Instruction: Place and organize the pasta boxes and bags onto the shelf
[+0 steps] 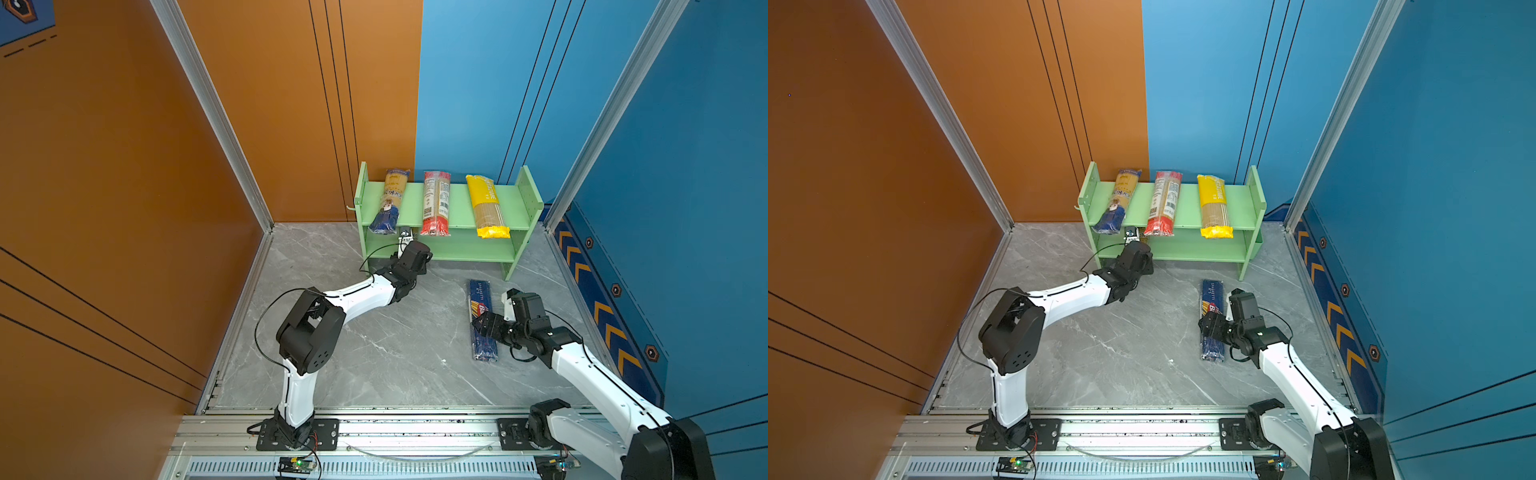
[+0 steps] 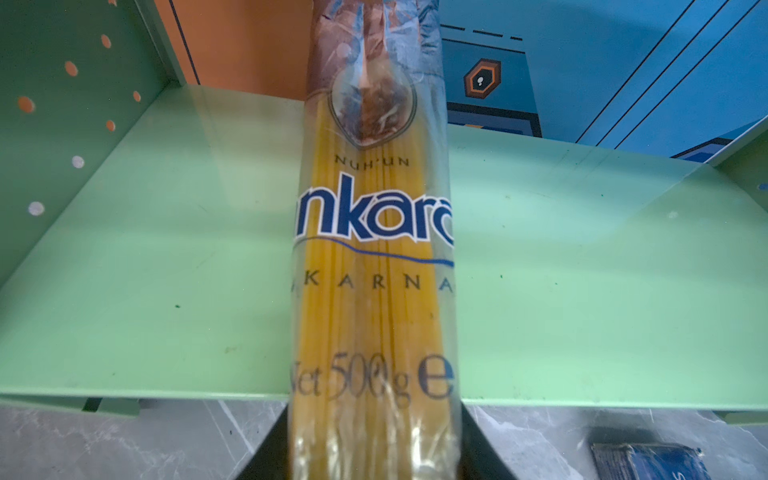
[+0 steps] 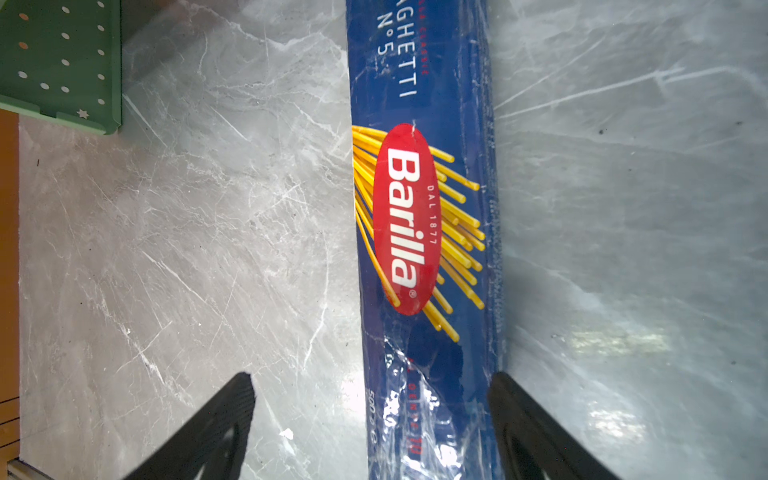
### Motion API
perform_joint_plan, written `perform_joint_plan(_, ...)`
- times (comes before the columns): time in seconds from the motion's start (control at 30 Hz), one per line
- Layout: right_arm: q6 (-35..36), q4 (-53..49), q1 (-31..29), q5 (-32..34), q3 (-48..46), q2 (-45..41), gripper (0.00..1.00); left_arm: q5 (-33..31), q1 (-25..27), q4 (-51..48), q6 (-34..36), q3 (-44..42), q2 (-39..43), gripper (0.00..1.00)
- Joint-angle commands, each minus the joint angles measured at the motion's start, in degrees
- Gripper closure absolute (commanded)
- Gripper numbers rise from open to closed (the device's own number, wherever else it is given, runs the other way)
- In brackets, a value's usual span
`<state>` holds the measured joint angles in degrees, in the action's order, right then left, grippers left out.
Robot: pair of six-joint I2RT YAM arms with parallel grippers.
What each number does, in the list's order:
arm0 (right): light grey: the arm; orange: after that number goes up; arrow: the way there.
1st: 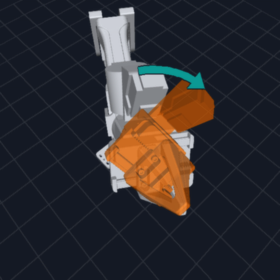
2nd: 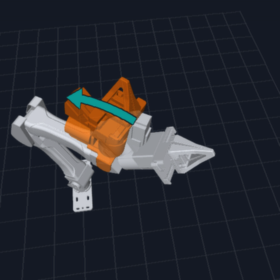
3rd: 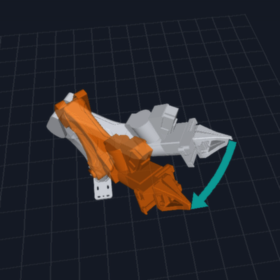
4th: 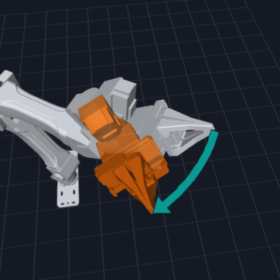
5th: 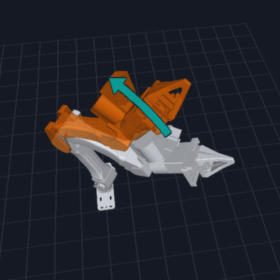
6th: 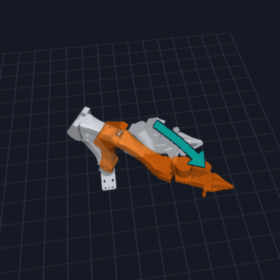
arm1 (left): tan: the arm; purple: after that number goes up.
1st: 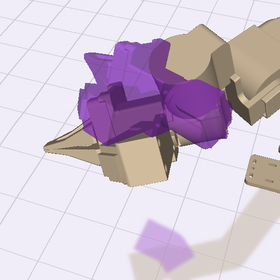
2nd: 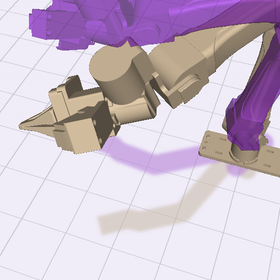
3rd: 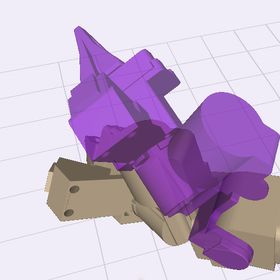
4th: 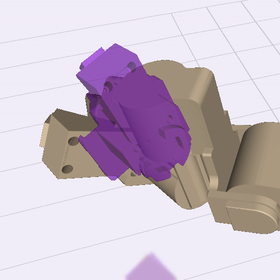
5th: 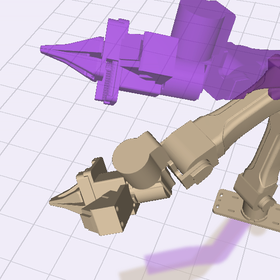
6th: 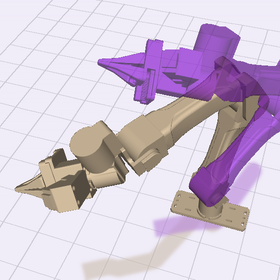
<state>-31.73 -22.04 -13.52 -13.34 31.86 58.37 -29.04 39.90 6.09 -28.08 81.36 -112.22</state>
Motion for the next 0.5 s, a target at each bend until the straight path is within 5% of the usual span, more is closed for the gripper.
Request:
perform_joint_plan(0.0, 0.70, -1.82, 0.33, -0.45, -0.57, -0.89, 0.14, -0.67, -0.56, 6.55, 0.30, 1.08, 0.43, 0.55)
perform_joint_plan(0.47, 0.98, -1.86, 0.50, -0.55, -0.57, -1.22, 0.14, -0.39, -0.33, 6.52, 1.21, 1.34, 0.14, 0.51)
